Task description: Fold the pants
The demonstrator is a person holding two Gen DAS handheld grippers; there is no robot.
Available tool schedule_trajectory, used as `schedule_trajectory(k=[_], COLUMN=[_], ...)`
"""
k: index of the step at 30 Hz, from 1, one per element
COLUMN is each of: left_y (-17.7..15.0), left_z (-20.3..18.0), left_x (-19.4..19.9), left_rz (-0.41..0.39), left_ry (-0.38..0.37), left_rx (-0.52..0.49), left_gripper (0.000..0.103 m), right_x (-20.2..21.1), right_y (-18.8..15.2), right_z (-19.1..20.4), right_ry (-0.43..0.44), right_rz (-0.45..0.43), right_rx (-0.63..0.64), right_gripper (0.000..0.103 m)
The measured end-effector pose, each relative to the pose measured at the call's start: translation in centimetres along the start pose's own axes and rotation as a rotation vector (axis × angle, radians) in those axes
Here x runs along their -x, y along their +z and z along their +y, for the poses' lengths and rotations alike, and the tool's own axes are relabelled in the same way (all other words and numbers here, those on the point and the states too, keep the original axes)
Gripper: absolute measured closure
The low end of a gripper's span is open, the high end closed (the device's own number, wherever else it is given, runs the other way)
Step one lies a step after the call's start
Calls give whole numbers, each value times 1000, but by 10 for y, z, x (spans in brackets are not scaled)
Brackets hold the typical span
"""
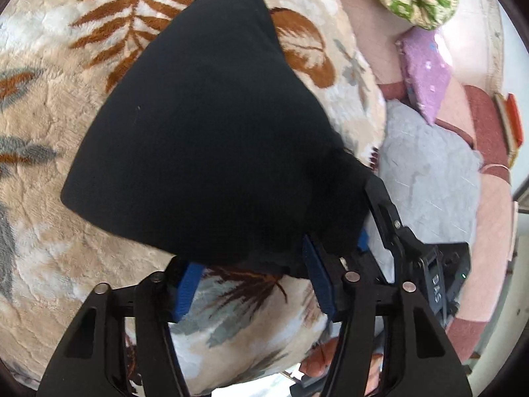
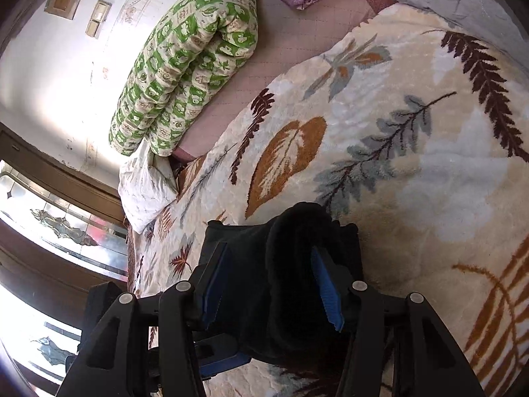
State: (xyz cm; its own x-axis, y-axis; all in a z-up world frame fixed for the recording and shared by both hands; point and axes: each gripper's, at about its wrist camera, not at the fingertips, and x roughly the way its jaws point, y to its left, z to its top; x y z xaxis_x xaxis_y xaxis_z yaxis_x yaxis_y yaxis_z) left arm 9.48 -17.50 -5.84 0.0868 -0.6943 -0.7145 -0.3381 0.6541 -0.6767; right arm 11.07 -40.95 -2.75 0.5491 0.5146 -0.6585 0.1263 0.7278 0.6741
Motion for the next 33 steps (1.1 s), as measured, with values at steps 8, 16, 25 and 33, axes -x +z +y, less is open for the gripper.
schedule_trajectory(k=[8, 16, 25, 33], left_y=[-3, -2, -7, 24], left_z=[-4, 12, 18, 46], left_x=[-17, -22, 51, 82], left_rz=[42, 91, 36, -34], left_ry=[2, -39, -63, -31], left_rx=[20, 27, -131, -59], left_gripper=[79, 79, 79, 79], right_x=[7, -10, 43, 25], right_y=[13, 5, -1, -42], right_z=[-14, -53, -29, -9], right_ry=[10, -96, 35, -141], right_rz=[22, 26, -7, 63], right_rx=[13, -19, -22, 196], right_gripper=[98, 84, 57, 76])
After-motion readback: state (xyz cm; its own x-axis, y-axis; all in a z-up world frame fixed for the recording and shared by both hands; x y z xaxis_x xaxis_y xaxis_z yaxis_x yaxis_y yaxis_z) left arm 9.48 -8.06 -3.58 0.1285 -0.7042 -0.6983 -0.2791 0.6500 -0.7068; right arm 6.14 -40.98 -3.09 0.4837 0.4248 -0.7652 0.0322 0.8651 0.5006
